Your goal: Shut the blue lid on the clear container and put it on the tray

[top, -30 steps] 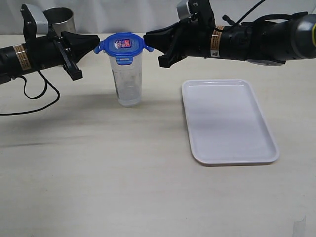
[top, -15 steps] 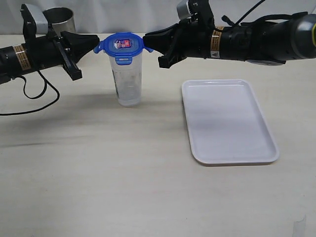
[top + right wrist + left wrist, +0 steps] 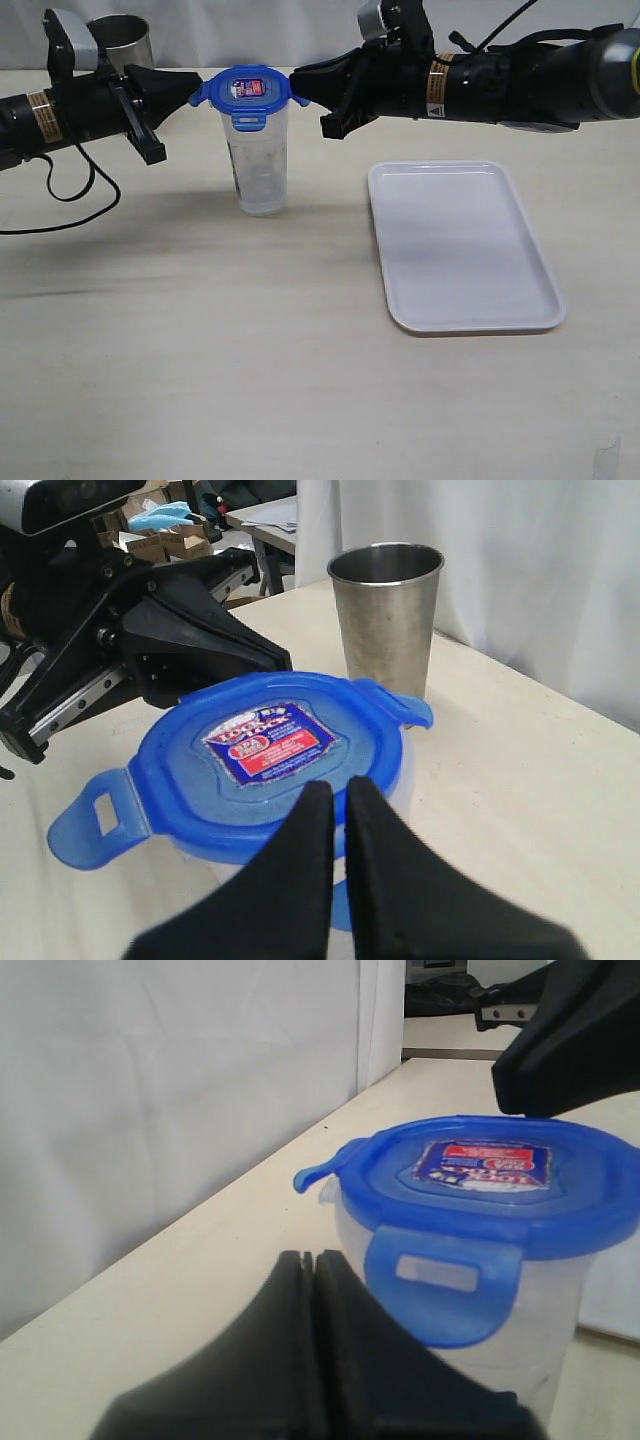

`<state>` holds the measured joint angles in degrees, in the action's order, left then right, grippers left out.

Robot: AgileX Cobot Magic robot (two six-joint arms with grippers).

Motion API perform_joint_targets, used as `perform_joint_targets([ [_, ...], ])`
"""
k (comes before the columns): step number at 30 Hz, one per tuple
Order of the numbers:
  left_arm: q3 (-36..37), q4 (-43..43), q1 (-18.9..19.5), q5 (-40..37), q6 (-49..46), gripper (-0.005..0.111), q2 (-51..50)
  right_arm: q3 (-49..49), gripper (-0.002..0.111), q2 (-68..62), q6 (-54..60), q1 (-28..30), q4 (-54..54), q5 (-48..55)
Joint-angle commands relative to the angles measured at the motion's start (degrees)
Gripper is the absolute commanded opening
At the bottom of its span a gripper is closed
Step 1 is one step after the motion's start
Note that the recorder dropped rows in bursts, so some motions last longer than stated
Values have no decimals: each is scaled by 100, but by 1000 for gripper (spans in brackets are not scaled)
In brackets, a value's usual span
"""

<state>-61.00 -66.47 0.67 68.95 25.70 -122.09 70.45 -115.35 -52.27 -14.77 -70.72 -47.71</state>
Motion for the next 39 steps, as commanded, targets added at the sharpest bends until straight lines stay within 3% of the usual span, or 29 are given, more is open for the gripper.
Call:
perform_joint_targets([
  [1,-35,-56,30,33,162,0,-20,11,4,11,62,-3,-18,-45],
  [16,-35,-457,30,27,173,0,108,11,4,11,133,-3,-18,-37],
  [30,-35,-181,91,37,173,0,122,11,4,313,159,-3,-103,178],
  [39,-35,-132,91,36,173,0,122,-1,4,819,-540,8,-768,693],
])
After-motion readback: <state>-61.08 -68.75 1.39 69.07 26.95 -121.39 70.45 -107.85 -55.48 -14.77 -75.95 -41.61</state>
